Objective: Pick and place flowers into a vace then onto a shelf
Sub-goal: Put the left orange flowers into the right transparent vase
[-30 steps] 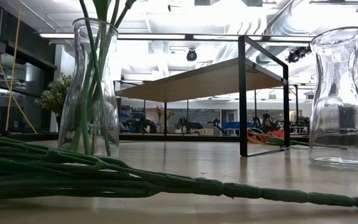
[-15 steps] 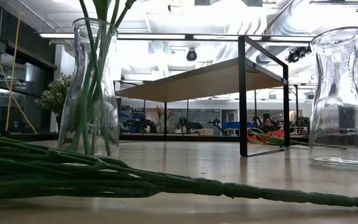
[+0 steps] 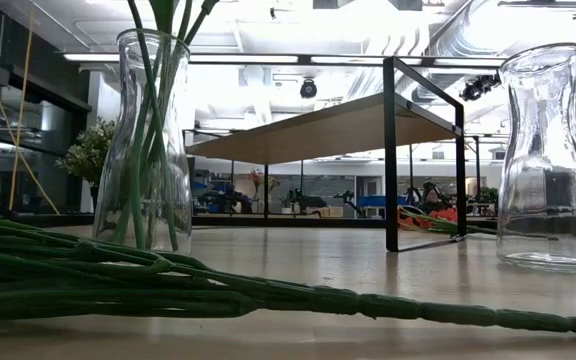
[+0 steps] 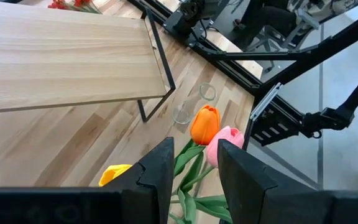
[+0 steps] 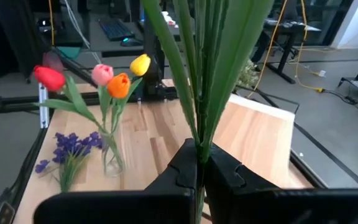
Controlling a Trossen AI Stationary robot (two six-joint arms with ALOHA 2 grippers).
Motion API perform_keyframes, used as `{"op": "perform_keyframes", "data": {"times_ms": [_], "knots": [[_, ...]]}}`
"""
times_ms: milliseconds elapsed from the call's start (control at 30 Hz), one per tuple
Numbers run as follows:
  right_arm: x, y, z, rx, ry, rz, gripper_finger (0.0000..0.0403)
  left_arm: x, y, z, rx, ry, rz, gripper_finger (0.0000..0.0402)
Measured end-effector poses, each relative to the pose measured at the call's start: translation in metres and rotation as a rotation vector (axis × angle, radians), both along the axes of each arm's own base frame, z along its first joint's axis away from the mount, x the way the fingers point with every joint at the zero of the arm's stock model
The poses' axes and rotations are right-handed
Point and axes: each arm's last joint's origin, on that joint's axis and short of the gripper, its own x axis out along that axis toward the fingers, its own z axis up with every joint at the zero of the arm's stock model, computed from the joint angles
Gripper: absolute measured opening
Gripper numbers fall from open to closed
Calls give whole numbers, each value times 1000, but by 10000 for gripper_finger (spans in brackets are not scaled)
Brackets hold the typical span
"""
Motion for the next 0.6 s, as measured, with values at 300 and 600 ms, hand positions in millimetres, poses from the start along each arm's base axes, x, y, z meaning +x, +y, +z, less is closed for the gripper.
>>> {"op": "perform_keyframes", "data": {"times_ms": [300, 600], "knots": [[-9, -17, -1, -31, 27, -16, 2, 0, 1, 0, 17, -4, 23, 156], [-28, -51, 5, 33, 15, -15, 3, 0, 1, 0, 6, -6, 35, 156]]}}
